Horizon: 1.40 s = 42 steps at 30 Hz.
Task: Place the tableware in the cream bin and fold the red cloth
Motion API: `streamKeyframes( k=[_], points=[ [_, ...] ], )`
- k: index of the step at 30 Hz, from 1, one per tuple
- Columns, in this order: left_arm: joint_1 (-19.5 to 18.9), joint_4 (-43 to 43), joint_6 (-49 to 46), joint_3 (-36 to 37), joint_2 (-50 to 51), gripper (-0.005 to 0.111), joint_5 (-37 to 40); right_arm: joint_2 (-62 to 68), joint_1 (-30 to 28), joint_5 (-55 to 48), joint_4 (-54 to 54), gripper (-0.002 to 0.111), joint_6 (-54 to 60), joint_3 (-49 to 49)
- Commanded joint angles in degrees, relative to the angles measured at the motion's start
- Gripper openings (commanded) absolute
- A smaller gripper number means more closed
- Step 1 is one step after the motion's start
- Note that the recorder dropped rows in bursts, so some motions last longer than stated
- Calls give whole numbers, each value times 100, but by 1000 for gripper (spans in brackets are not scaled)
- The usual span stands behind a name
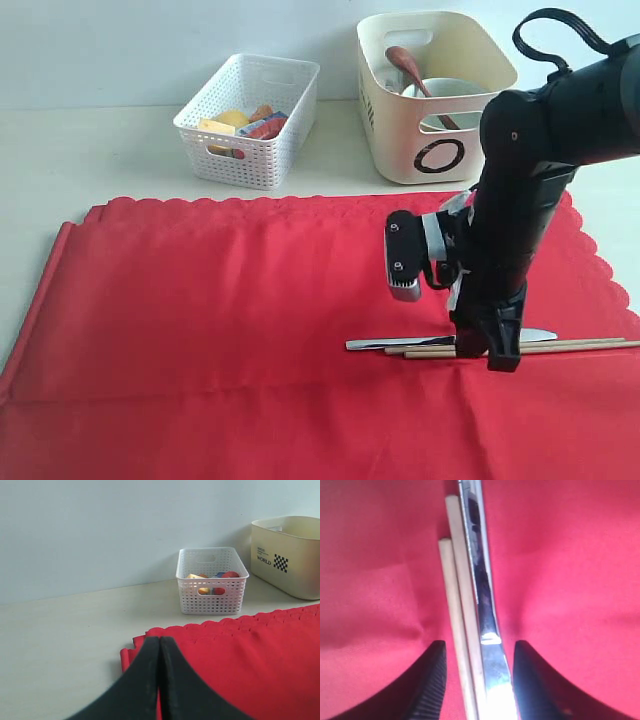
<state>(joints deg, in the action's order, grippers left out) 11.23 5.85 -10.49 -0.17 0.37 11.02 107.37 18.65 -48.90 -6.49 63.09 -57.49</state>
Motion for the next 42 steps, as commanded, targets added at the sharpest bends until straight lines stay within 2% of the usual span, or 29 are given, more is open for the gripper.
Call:
streamKeyframes(
  k=[1,8,19,37,42],
  points=[
    [35,3,24,17,-37,1,-5,-58,1,-147,-543,42,684,-11],
    [35,3,9,17,-37,1,-5,-58,1,-307,-502,42,739,-11],
    [35,3,23,17,-37,1,-5,146,1,-334,-513,33,739,0],
    [35,3,23,17,-37,1,-5,779,1,-237,-171,33,173,-10],
    [35,3,11,17,-37,1,-5,868,278,-308,113,33,173,-10]
  ],
)
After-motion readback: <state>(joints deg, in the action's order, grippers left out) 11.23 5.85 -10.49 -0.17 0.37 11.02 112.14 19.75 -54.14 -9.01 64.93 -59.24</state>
